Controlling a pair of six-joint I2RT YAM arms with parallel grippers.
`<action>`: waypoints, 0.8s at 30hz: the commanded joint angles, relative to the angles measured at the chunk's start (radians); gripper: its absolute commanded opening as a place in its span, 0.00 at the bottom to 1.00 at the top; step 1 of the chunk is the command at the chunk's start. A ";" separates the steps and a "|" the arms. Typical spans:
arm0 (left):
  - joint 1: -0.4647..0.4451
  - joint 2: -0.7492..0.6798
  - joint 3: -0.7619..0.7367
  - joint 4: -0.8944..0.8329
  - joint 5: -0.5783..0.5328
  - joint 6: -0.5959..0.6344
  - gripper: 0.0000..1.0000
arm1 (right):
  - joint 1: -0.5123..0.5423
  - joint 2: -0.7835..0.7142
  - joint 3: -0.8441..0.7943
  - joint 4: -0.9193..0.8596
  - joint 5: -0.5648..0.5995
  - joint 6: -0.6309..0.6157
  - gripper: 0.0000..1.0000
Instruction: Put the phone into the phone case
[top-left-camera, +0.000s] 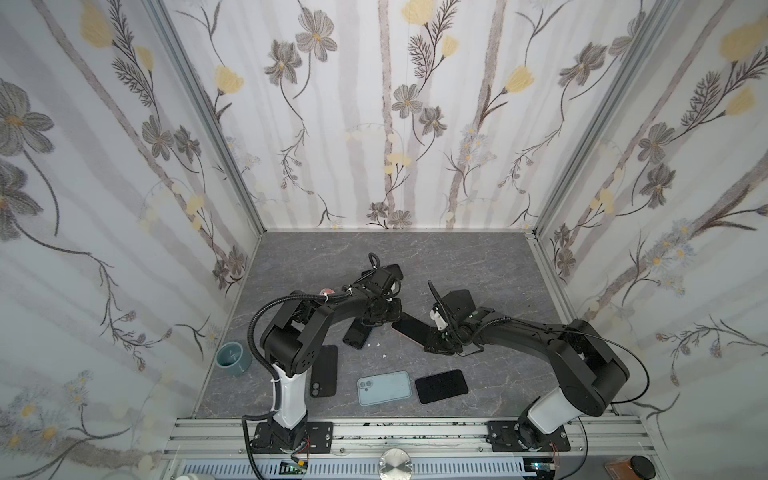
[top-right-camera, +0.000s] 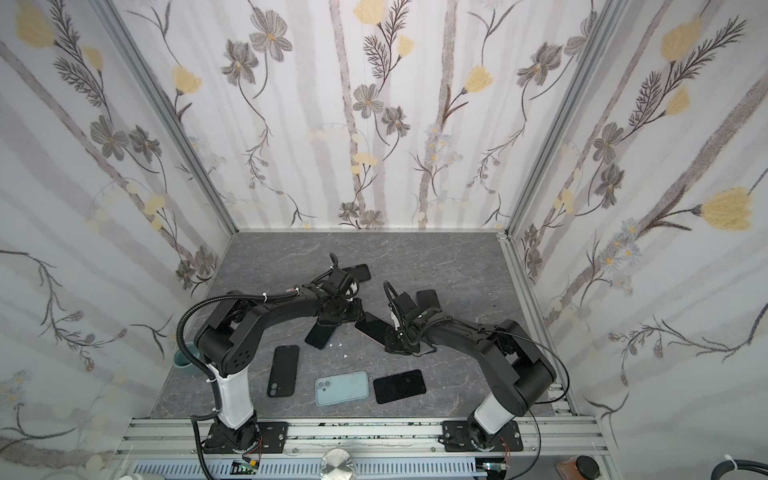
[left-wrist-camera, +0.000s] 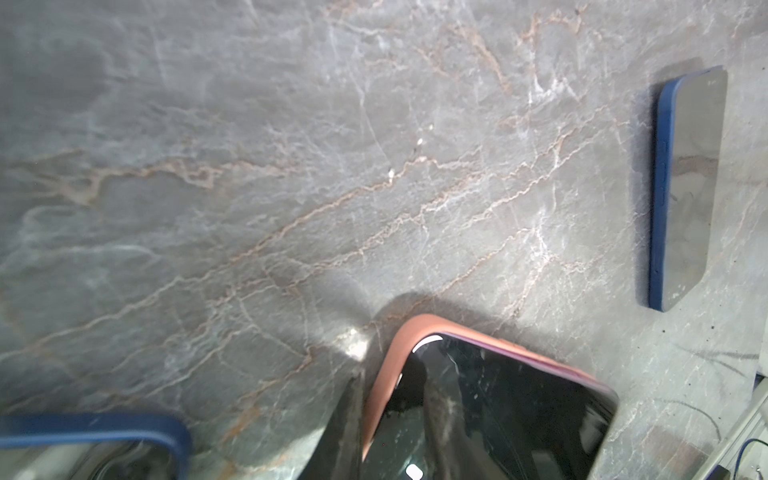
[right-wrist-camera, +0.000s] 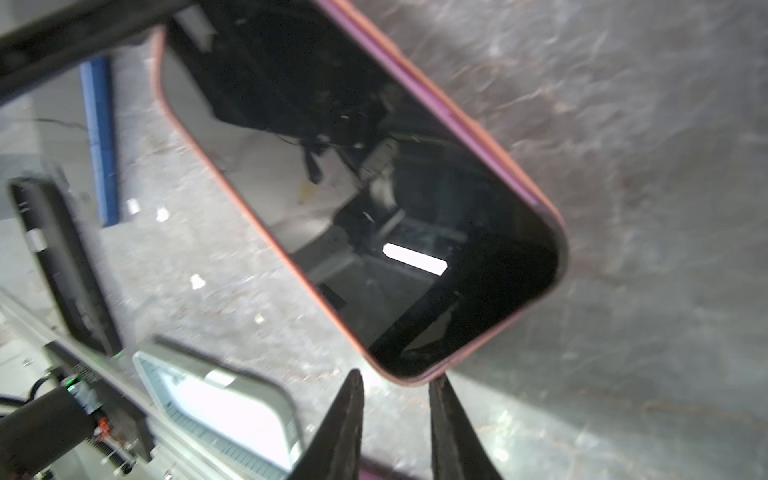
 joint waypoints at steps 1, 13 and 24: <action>-0.002 0.005 0.009 -0.068 0.013 0.023 0.25 | -0.001 -0.019 0.009 0.084 0.011 0.017 0.30; 0.009 0.007 0.054 -0.120 -0.007 0.072 0.25 | -0.020 -0.006 0.123 -0.084 0.165 -0.067 0.31; 0.014 0.010 0.061 -0.122 -0.003 0.079 0.25 | -0.027 -0.004 0.121 -0.084 0.169 -0.071 0.30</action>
